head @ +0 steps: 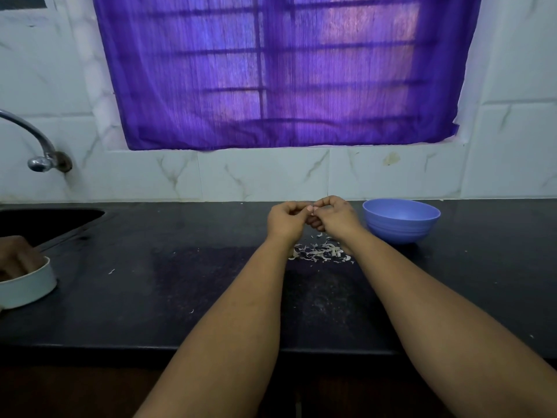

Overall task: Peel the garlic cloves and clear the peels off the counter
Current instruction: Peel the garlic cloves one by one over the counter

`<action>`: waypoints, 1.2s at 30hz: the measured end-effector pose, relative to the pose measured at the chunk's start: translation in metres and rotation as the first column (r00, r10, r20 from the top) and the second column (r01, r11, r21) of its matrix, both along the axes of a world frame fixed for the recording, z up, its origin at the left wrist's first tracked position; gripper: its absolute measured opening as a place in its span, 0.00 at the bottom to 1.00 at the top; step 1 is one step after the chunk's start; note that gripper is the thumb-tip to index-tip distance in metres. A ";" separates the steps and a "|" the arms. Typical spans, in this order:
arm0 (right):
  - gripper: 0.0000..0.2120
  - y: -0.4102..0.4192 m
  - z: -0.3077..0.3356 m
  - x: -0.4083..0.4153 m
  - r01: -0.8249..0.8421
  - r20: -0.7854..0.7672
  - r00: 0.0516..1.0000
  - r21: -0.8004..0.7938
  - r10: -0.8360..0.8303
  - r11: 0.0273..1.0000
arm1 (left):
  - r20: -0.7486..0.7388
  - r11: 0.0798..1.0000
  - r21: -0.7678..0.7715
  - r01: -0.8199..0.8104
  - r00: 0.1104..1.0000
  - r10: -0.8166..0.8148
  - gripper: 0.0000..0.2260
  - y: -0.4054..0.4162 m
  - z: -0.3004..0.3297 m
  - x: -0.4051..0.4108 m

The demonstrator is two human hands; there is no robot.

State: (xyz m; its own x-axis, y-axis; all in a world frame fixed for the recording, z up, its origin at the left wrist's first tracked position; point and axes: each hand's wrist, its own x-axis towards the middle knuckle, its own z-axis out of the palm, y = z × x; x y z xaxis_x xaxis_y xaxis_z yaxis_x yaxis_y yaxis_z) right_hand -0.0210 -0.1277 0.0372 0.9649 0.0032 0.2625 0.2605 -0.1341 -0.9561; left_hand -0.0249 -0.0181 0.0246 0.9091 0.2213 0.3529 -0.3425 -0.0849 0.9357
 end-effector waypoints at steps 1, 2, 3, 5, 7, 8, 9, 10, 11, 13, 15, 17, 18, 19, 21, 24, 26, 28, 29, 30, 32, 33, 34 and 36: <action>0.04 -0.002 -0.001 0.001 -0.003 -0.005 1.000 0.010 0.003 1.000 | -0.009 1.000 -0.009 -0.001 1.000 0.001 0.04 0.000 0.000 0.000; 0.05 -0.003 -0.003 0.002 -0.010 -0.011 1.000 0.020 0.010 1.000 | -0.019 1.000 -0.013 -0.005 1.000 0.005 0.02 0.000 -0.001 0.000; 0.05 -0.004 -0.003 0.002 -0.022 -0.015 1.000 0.026 0.023 0.999 | -0.023 1.000 -0.009 -0.012 1.000 0.012 0.01 0.000 -0.001 0.000; 0.05 -0.004 -0.004 0.000 -0.071 -0.011 0.997 0.023 0.072 0.997 | -0.031 0.999 0.023 -0.048 0.998 0.048 0.03 0.000 -0.003 0.002; 0.06 -0.003 -0.004 -0.002 -0.134 -0.006 0.991 0.024 0.134 0.991 | -0.040 0.995 0.044 -0.084 0.995 0.086 0.04 0.002 -0.003 0.004; 0.06 -0.002 -0.003 -0.003 -0.148 -0.004 0.989 0.017 0.148 0.989 | -0.044 0.994 0.052 -0.094 0.994 0.096 0.05 0.003 -0.004 0.005; 0.06 -0.001 -0.003 -0.004 -0.148 -0.002 0.989 0.000 0.148 0.989 | -0.048 0.993 0.063 -0.099 0.994 0.102 0.06 0.003 -0.004 0.005; 0.06 -0.001 -0.002 -0.004 -0.136 -0.001 0.991 -0.024 0.136 0.990 | -0.051 0.992 0.079 -0.102 0.993 0.107 0.07 0.003 -0.004 0.005; 0.07 -0.001 -0.002 -0.005 -0.121 0.000 0.993 -0.045 0.122 0.992 | -0.052 0.990 0.092 -0.103 0.993 0.108 0.07 0.003 -0.004 0.005; 0.07 -0.002 -0.002 -0.004 -0.097 0.010 0.995 -0.057 0.097 0.994 | -0.045 0.991 0.098 -0.091 0.994 0.095 0.08 0.002 -0.003 0.004; 0.07 -0.004 -0.002 -0.004 -0.079 0.023 0.997 -0.053 0.080 0.996 | -0.030 0.992 0.099 -0.075 0.996 0.078 0.08 0.002 -0.002 0.003; 0.07 -0.005 -0.003 -0.004 -0.060 0.042 0.997 -0.047 0.062 0.997 | -0.024 0.992 0.111 -0.063 0.998 0.066 0.07 0.002 -0.001 0.005; 0.07 -0.006 -0.004 -0.005 -0.046 0.053 0.997 -0.049 0.049 0.998 | -0.022 0.990 0.121 -0.067 0.997 0.070 0.07 0.002 -0.002 0.006; 0.08 -0.007 -0.004 -0.005 -0.037 0.061 0.997 -0.051 0.040 0.998 | -0.016 0.988 0.132 -0.080 0.996 0.083 0.07 0.003 -0.002 0.007; 0.07 -0.008 -0.004 -0.006 -0.039 0.056 0.998 -0.045 0.042 0.998 | -0.008 0.982 0.153 -0.112 0.993 0.114 0.07 0.005 -0.004 0.009; 0.06 -0.008 -0.004 -0.003 -0.064 0.037 0.997 0.000 0.064 0.998 | 0.023 0.967 0.194 -0.166 0.986 0.165 0.03 0.005 -0.004 0.008; 0.07 -0.007 -0.003 -0.001 -0.070 0.040 0.997 0.040 0.068 0.997 | 0.047 0.957 0.221 -0.190 0.982 0.184 0.04 0.004 -0.004 0.007; 0.08 -0.007 -0.003 -0.001 -0.084 0.038 0.996 0.065 0.082 0.994 | 0.054 0.957 0.219 -0.188 0.982 0.181 0.05 0.003 -0.004 0.007; 0.08 -0.007 -0.003 -0.001 -0.096 0.039 0.995 0.079 0.094 0.992 | 0.059 0.960 0.216 -0.180 0.983 0.172 0.05 0.002 -0.004 0.007; 0.08 -0.007 -0.002 -0.002 -0.111 0.044 0.993 0.099 0.107 0.989 | 0.066 0.961 0.216 -0.171 0.985 0.161 0.06 0.002 -0.004 0.007; 0.09 -0.006 -0.002 -0.002 -0.136 0.046 0.990 0.155 0.130 0.979 | 0.086 0.964 0.213 -0.157 0.986 0.142 0.05 0.003 -0.005 0.009; 0.09 -0.007 -0.002 -0.002 -0.144 0.042 0.990 0.178 0.138 0.973 | 0.091 0.967 0.207 -0.151 0.987 0.134 0.05 0.003 -0.005 0.009; 0.09 -0.007 -0.001 -0.002 -0.150 0.032 0.989 0.200 0.147 0.968 | 0.094 0.970 0.200 -0.142 0.988 0.125 0.05 0.004 -0.005 0.009; 0.09 -0.009 0.000 -0.002 -0.167 -0.003 0.985 0.264 0.174 0.950 | 0.093 0.975 0.187 -0.119 0.990 0.103 0.05 0.004 -0.005 0.008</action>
